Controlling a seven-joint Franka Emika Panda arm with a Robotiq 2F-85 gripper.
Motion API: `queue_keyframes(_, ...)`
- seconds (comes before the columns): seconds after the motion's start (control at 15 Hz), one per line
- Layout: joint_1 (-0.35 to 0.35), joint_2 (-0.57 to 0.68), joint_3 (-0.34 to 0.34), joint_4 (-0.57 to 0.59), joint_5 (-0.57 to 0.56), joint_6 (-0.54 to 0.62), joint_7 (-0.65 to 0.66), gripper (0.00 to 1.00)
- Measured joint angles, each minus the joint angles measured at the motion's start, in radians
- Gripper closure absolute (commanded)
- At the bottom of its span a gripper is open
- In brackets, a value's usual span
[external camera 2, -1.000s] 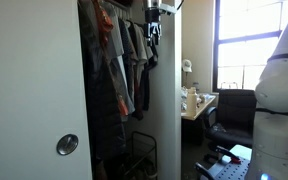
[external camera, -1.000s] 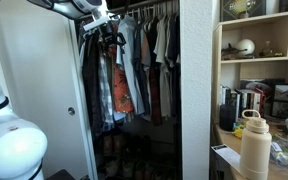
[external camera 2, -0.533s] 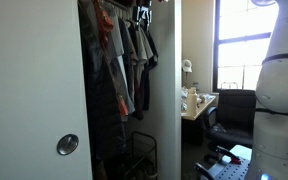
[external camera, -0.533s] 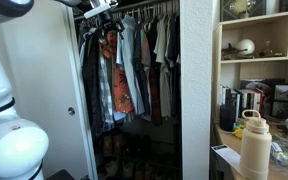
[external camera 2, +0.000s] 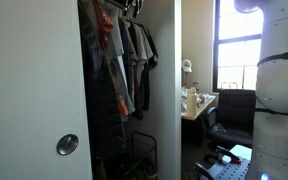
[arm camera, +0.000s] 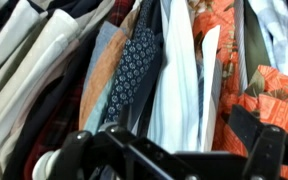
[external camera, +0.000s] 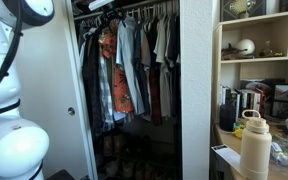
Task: Take the light blue shirt out of the closet
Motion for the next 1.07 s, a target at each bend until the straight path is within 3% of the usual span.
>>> queue_keyframes(0.8, 0.049, 0.202, 0.015, 0.273, 0.011, 0.234, 0.020, 0.00)
queue_keyframes(0.87, 0.053, 0.214, 0.015, 0.287, 0.011, 0.249, 0.020, 0.25)
queue_keyframes(0.93, 0.056, 0.224, 0.015, 0.299, 0.010, 0.263, 0.020, 0.26)
queue_keyframes(1.07, 0.058, 0.241, 0.015, 0.323, 0.009, 0.283, 0.020, 0.42)
